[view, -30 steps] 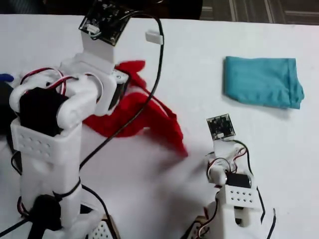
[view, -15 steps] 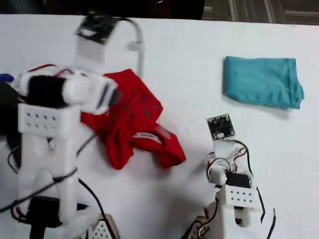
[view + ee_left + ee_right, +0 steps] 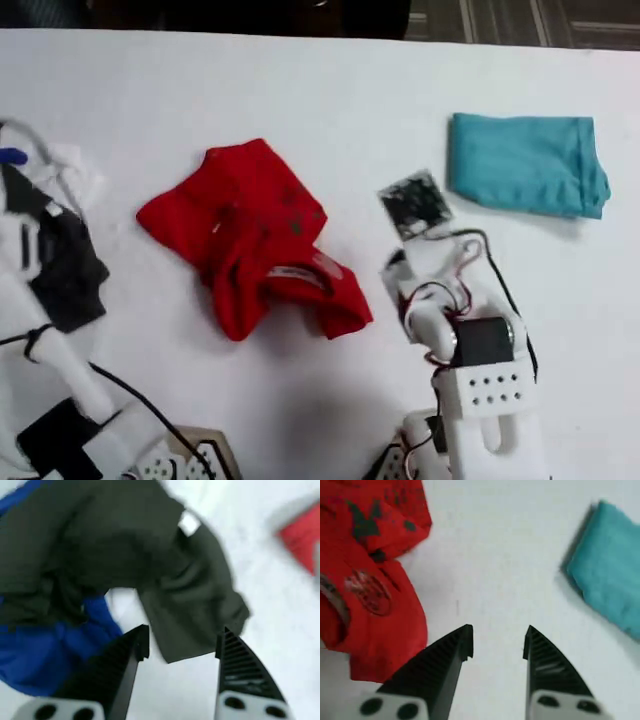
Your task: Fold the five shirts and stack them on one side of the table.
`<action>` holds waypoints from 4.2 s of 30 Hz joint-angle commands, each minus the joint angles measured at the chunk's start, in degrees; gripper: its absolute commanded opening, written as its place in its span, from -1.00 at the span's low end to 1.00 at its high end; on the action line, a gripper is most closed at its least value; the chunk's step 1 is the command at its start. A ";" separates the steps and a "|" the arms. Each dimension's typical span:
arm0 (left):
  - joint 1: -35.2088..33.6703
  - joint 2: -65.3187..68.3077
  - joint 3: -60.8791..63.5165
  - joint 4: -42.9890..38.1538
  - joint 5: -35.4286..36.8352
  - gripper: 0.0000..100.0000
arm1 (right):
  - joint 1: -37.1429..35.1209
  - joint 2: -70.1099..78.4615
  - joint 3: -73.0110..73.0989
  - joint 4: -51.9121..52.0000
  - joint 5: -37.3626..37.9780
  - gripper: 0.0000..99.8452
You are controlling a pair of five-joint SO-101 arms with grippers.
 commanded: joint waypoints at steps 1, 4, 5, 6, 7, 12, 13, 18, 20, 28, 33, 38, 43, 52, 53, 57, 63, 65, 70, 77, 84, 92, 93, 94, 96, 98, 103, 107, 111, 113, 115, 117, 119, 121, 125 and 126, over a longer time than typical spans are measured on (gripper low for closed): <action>-5.54 -1.76 4.00 -4.48 -0.97 -0.53 | -4.79 6.81 -7.21 0.22 -0.44 -0.66; -7.47 -1.76 6.02 -4.84 -0.97 -0.53 | -7.43 15.69 -13.71 0.22 -0.44 -0.65; -7.91 -1.76 6.37 -4.84 -0.97 -0.53 | -8.31 18.68 -16.62 0.40 -0.44 -0.65; -8.26 -1.76 6.55 -4.84 -0.97 -0.53 | -9.27 21.67 -19.52 0.84 -0.44 -0.65; -8.62 -1.76 6.55 -4.75 -0.97 -0.53 | -10.59 24.48 -22.59 1.54 -0.44 -0.65; -10.55 -1.85 6.55 -4.75 -0.70 -0.53 | -19.38 38.37 -35.87 5.58 -7.56 -0.65; -10.99 -1.85 6.55 -4.75 -0.70 -0.53 | -21.05 41.01 -38.51 6.46 -9.05 -0.65; -12.75 -1.85 6.55 -4.75 -0.70 -0.53 | -28.00 53.14 -51.43 10.59 -17.41 -0.65; -13.19 -1.85 6.64 -4.75 -0.70 -0.53 | -30.90 57.71 -56.35 13.14 -19.60 -0.65; -13.27 -1.85 6.64 -4.75 -0.70 -0.53 | -35.47 74.07 -74.20 20.88 -20.75 -0.66; -13.27 -1.85 6.64 -4.84 -0.70 -0.53 | -35.74 82.95 -82.73 25.36 -20.75 -0.66; -13.19 -1.85 6.64 -4.92 -0.70 -0.53 | -35.30 88.04 -91.78 30.73 -20.75 -0.66; -13.19 -1.85 6.64 -4.92 -0.79 -0.53 | -33.19 91.38 -94.95 35.74 -20.66 -0.67; -12.92 -1.85 6.64 -4.92 -0.88 -0.53 | -25.80 92.79 -95.56 38.81 -19.87 -0.96; -12.84 -1.85 6.64 -4.92 -0.79 -0.53 | -25.01 91.74 -95.56 38.81 -18.46 -0.96; -11.52 -1.85 6.64 -4.92 -0.79 -0.53 | -21.23 83.82 -95.56 38.90 -11.87 -0.96; -7.47 -1.85 6.64 -4.66 -0.70 -0.53 | -11.91 69.14 -93.89 41.01 -3.78 -0.96; -5.54 -1.85 6.64 -4.57 -0.62 -0.53 | -7.60 64.92 -92.13 41.01 -0.97 -0.96; 0.35 -1.76 6.64 -4.40 2.64 -0.53 | 3.74 55.96 -82.55 41.01 7.47 -0.96; 13.27 -1.58 6.29 -4.40 9.23 -0.52 | 18.68 45.67 -65.49 40.84 20.22 -0.96; 33.14 2.29 4.09 -3.87 19.25 -0.52 | 29.32 37.67 -47.56 36.70 27.43 -0.96; 47.21 28.13 -20.53 7.38 28.92 -0.52 | 32.13 26.59 -25.58 21.23 27.16 -0.96; 47.91 31.21 -24.22 8.79 28.92 -0.52 | 32.04 25.27 -24.00 20.62 27.16 -0.96; 48.35 34.02 -28.09 9.76 29.01 -0.52 | 32.04 24.31 -22.86 20.44 27.16 -0.96; 48.62 39.30 -36.09 11.52 30.42 -0.52 | 32.04 22.64 -20.92 20.18 27.16 -0.96; 48.62 44.40 -43.30 12.40 31.12 -0.52 | 32.04 21.67 -19.34 20.18 27.16 -0.96; 48.70 56.70 -56.75 17.14 31.03 -0.52 | 32.04 21.32 -18.37 20.18 27.16 -0.96; 50.20 64.53 -66.77 20.66 31.03 -0.52 | 32.04 21.32 -18.37 20.18 27.16 -0.96; 52.75 70.86 -76.09 24.35 31.03 -0.52 | 32.04 21.32 -18.29 20.18 27.16 -0.96; 53.27 73.76 -79.87 25.32 31.03 -0.52 | 32.04 21.32 -18.29 20.18 27.16 -0.96; 53.71 76.48 -83.30 26.37 31.03 -0.52 | 32.04 21.32 -18.29 20.18 27.16 -0.96; 53.98 78.68 -86.29 27.78 31.03 -0.52 | 32.04 21.32 -18.29 20.26 27.16 -0.96; 54.42 80.26 -89.01 29.01 31.03 -0.52 | 32.04 21.32 -18.20 20.26 27.16 -0.96; 54.77 81.23 -91.30 29.98 31.03 -0.53 | 32.04 21.41 -18.20 20.26 27.16 -0.96; 55.47 81.85 -92.97 30.42 31.03 -0.72 | 32.04 21.41 -18.20 20.26 27.16 -0.96; 55.47 81.93 -93.23 30.42 31.03 -0.83 | 32.04 21.41 -18.20 20.26 27.16 -0.96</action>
